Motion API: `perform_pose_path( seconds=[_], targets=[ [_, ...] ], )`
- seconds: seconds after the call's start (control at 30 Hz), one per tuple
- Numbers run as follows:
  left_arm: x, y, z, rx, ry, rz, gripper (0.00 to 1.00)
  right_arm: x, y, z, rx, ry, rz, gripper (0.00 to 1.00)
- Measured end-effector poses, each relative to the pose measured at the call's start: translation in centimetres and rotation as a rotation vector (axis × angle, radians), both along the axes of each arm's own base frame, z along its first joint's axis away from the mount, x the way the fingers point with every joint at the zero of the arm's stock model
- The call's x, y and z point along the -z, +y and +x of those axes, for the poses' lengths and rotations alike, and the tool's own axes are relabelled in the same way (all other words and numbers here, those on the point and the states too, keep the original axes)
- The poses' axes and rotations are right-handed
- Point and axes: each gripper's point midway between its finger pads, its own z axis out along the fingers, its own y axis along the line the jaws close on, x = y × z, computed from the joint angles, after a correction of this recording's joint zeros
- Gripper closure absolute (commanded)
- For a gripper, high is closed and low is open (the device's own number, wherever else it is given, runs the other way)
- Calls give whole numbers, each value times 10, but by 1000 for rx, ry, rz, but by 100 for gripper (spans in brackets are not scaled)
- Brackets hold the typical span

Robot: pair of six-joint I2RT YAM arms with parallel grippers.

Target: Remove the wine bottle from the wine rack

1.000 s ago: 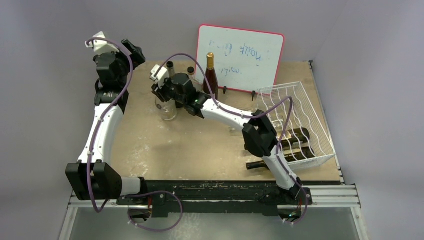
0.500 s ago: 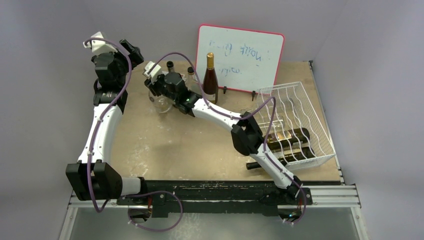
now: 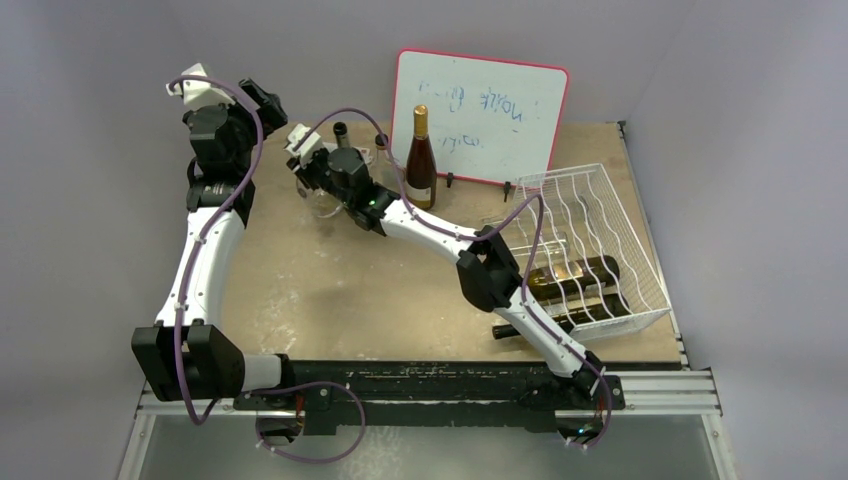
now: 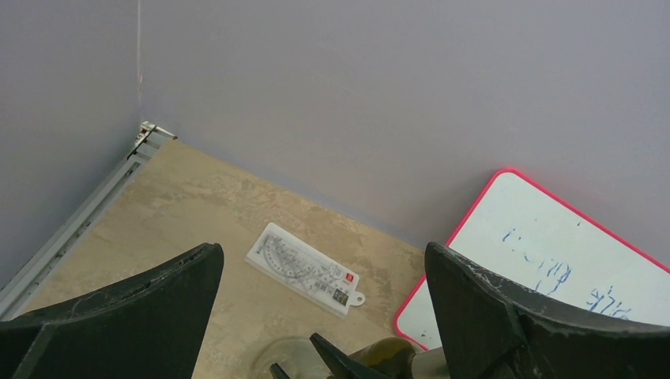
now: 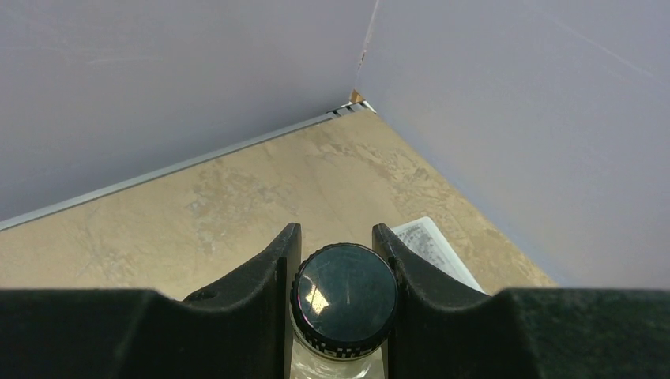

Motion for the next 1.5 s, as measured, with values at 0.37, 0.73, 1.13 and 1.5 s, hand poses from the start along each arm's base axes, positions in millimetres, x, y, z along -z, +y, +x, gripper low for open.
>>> perform_pose_path(
  seconds=[0.37,0.73,1.13,1.5],
  targets=[
    [0,-2,0,11,0,0,2,-33,0,1,-1,-89,60,38],
    [0,-1,0,10,0,0,2,-63,3,-14,-40,-137,69,24],
    [-1,1,-1,4,-2,4,2,-181,-59,-95,-96,-205,92,9],
    [-2,-1,-1,13,-4,0,2,-149,-161,-159,-100,-149,-74,3]
  ],
)
